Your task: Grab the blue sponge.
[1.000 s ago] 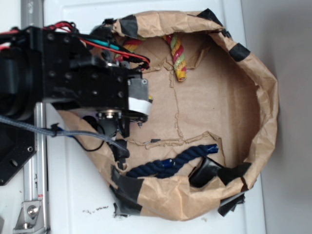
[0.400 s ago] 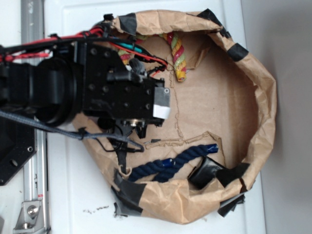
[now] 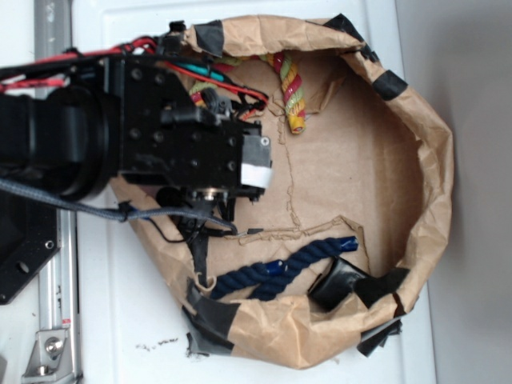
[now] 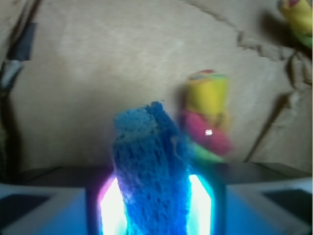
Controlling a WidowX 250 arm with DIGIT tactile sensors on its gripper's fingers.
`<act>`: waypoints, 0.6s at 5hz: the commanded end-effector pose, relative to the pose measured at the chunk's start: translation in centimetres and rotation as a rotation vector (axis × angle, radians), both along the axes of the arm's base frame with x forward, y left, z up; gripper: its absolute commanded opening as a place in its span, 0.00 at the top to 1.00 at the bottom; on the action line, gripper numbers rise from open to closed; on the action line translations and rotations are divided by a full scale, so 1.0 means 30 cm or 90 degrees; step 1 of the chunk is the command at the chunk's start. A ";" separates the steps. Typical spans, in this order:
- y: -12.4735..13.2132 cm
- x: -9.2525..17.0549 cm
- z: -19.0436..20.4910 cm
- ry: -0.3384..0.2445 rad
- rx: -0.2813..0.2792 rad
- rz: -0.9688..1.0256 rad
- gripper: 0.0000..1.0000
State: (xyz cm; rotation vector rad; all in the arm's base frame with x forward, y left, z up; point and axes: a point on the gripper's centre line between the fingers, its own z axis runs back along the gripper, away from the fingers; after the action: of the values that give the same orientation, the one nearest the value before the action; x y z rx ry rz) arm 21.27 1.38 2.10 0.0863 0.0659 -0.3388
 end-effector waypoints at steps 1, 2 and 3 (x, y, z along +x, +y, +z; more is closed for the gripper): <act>-0.038 0.132 0.257 -0.100 -0.010 -0.022 1.00; -0.056 0.194 0.355 -0.112 0.014 -0.002 1.00; -0.091 0.246 0.375 -0.104 -0.005 0.000 1.00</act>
State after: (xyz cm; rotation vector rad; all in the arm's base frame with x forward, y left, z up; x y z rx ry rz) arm 28.35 -0.80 11.91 0.1042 -0.0422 -0.3156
